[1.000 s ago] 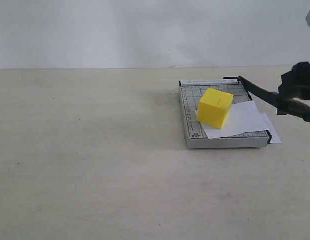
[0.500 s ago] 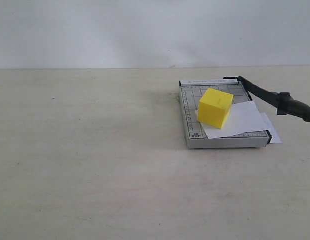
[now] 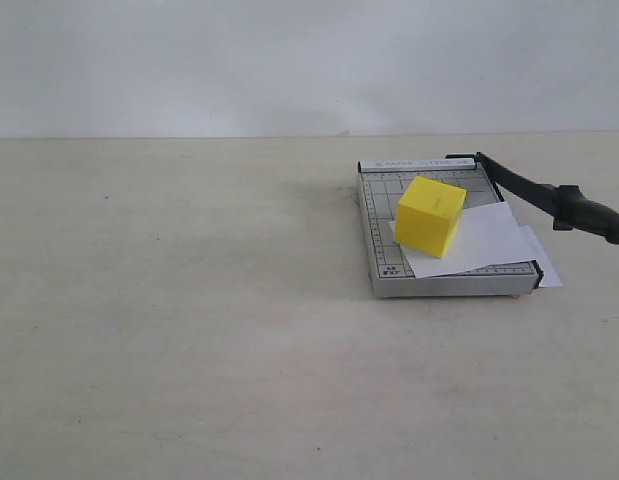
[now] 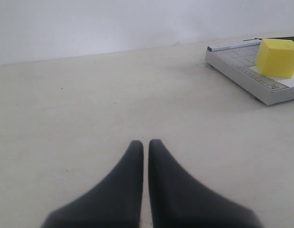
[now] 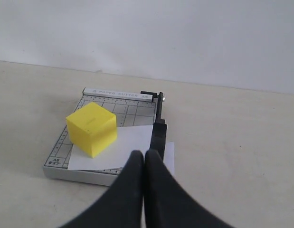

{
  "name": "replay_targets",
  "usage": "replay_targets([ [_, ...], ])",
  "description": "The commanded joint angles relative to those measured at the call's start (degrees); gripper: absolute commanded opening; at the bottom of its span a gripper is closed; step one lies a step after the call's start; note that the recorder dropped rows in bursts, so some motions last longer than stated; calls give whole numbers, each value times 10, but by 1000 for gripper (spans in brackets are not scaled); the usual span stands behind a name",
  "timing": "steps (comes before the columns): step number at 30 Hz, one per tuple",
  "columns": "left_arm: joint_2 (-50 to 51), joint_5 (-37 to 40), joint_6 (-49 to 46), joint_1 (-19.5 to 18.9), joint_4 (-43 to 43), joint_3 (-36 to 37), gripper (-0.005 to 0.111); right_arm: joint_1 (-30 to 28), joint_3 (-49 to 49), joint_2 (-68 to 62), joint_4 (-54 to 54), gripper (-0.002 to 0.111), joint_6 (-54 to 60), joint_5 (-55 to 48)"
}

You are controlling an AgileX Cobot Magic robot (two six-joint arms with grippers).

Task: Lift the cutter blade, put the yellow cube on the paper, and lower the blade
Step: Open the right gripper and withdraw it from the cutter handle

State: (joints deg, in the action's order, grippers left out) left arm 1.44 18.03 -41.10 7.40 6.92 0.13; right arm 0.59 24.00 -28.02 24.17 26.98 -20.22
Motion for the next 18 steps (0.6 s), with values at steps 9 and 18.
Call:
replay_targets([
  [9, -4, -7, 7, -1, -3, -1, 4, 0, -39, 97, 12, 0, -9, -45],
  [18, -4, -7, 7, -1, -3, -1, 4, 0, -39, 96, 9, 0, -9, -74],
])
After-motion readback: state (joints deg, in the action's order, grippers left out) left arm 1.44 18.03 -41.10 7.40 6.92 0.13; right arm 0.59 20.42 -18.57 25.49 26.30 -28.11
